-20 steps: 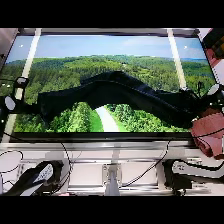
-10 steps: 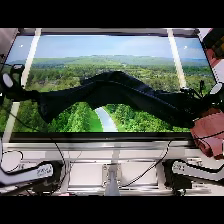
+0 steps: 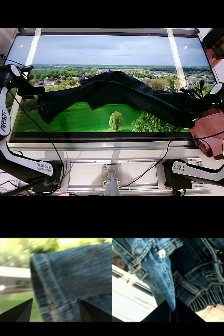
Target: Fold the clothes and pants, and hang the long-sleeved shirts on hangers.
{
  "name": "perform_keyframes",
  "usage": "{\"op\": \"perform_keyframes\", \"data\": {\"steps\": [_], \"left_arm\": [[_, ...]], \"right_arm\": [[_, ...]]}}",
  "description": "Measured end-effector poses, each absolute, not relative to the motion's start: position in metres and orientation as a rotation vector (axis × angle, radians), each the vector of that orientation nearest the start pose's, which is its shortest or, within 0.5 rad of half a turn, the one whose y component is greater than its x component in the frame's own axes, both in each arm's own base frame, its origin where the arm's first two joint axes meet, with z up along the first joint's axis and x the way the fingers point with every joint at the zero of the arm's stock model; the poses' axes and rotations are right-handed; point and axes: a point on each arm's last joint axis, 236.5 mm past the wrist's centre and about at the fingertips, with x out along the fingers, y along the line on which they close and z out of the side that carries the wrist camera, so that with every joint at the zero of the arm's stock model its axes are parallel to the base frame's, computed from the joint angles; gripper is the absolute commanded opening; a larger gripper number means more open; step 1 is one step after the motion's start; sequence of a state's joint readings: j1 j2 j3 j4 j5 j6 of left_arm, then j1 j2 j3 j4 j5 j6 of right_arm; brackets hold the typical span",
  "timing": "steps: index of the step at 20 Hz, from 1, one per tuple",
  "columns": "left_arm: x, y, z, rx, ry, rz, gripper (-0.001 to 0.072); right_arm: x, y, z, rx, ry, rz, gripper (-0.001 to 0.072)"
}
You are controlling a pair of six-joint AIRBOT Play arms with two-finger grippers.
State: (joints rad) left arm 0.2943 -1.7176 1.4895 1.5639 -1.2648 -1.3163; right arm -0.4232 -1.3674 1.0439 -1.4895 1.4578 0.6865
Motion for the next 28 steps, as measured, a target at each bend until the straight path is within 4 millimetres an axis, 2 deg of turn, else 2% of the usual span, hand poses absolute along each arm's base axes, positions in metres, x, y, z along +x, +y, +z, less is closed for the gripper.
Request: {"op": "perform_keyframes", "data": {"steps": [3,8,14,15,16,17,21,25,28], "left_arm": [[0.414,0.124,-0.071,-0.051,1.520,0.024,0.0652],[0.385,0.119,-0.072,-0.148,1.635,0.028,0.0651],[0.378,0.102,-0.088,-0.244,1.693,-0.006,0.0641],[0.377,0.099,-0.093,-0.261,1.708,-0.017,0.0570],[0.376,0.097,-0.098,-0.271,1.718,-0.023,0.0447],[0.375,0.095,-0.101,-0.281,1.725,-0.029,0.0380],[0.380,0.093,-0.109,-0.295,1.716,-0.033,0.0022],[0.388,0.096,-0.107,-0.282,1.675,-0.031,0.0022],[0.391,0.111,-0.089,-0.208,1.634,-0.007,0.0021]], "right_arm": [[0.260,-0.096,-0.057,-0.201,1.652,0.502,0.0044],[0.261,-0.096,-0.058,-0.201,1.646,0.500,0.0044],[0.264,-0.090,-0.057,-0.179,1.629,0.510,0.0044],[0.265,-0.090,-0.057,-0.176,1.627,0.511,0.0044],[0.265,-0.089,-0.057,-0.173,1.626,0.512,0.0044],[0.265,-0.089,-0.057,-0.172,1.625,0.513,0.0044],[0.265,-0.088,-0.057,-0.168,1.624,0.514,0.0044],[0.265,-0.088,-0.057,-0.166,1.624,0.513,0.0044],[0.265,-0.088,-0.057,-0.166,1.624,0.513,0.0044]]}}
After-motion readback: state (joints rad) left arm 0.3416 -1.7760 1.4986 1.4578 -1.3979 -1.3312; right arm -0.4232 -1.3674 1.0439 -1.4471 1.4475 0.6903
